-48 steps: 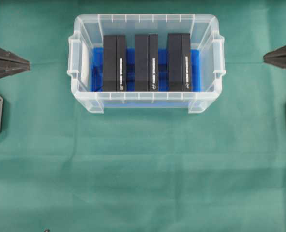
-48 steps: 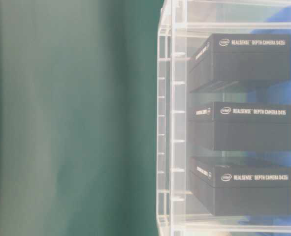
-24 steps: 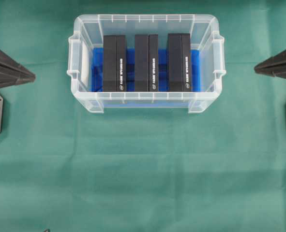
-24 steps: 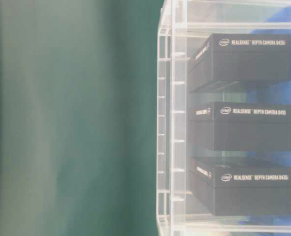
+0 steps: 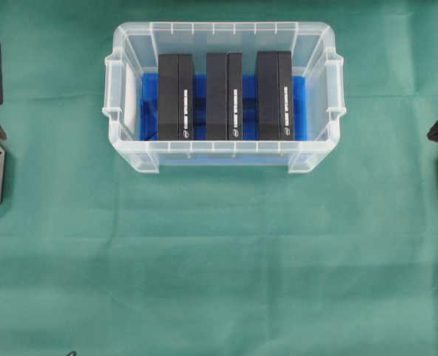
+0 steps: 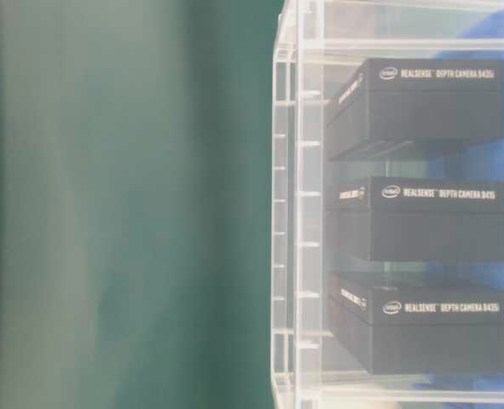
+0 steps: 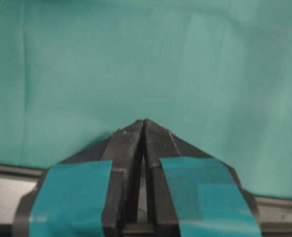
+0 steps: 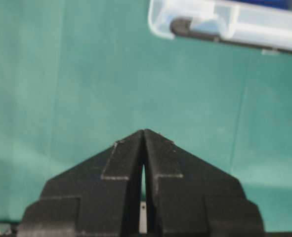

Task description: Take the box out of the case with the left arm.

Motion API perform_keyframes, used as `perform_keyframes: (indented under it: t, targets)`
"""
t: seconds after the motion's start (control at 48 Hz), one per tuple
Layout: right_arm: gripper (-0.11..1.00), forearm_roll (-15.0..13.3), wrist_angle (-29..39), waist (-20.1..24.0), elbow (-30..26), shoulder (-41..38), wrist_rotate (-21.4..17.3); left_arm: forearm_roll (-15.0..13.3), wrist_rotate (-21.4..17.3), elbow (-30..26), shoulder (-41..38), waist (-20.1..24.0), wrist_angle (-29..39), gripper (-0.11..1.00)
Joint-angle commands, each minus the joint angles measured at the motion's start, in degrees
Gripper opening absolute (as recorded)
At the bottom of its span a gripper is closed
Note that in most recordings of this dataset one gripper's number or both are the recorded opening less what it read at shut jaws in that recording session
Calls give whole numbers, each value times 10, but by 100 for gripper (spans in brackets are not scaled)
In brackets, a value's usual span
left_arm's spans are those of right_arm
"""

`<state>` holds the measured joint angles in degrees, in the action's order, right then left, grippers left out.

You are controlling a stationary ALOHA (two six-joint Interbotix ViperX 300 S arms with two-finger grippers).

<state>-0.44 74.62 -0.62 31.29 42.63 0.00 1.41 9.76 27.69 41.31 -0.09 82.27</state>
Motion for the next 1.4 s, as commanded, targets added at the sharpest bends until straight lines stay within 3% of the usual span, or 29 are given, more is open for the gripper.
perform_keyframes:
  t: [0.0,0.125,0.208,0.292,0.604,0.667,0.771,0.896,1.083,1.208,1.375]
  targets:
    - [0,-4,4,0,-17,-1,-2,2,2,-13,3,-3,0,-1]
    - [0,-8,5,0,-20,1,-2,-1,25,-16,4,-2,-1,-1]
    - [0,-11,6,0,-24,1,-2,-1,88,-20,-2,-3,-2,-1]
    - [0,-12,6,0,-25,1,-2,3,180,-24,-11,2,3,-1]
    - [0,-18,6,0,-26,-3,-2,4,601,-26,-16,25,33,-1]
    - [0,-18,7,0,-26,-3,-2,4,642,-24,-11,25,35,-1]
    - [0,-18,6,0,-26,-4,-2,19,657,-23,-8,25,35,-1]
    - [0,-18,6,-1,-26,-7,-2,18,670,-26,-18,32,35,-1]
    - [0,-18,7,0,-26,-10,-2,14,665,-28,-22,81,36,-1]
    - [0,-18,7,0,-26,-9,-2,15,635,-28,-24,123,43,-1]
    - [0,-25,7,0,-26,-10,-2,13,558,-29,-28,200,53,-1]
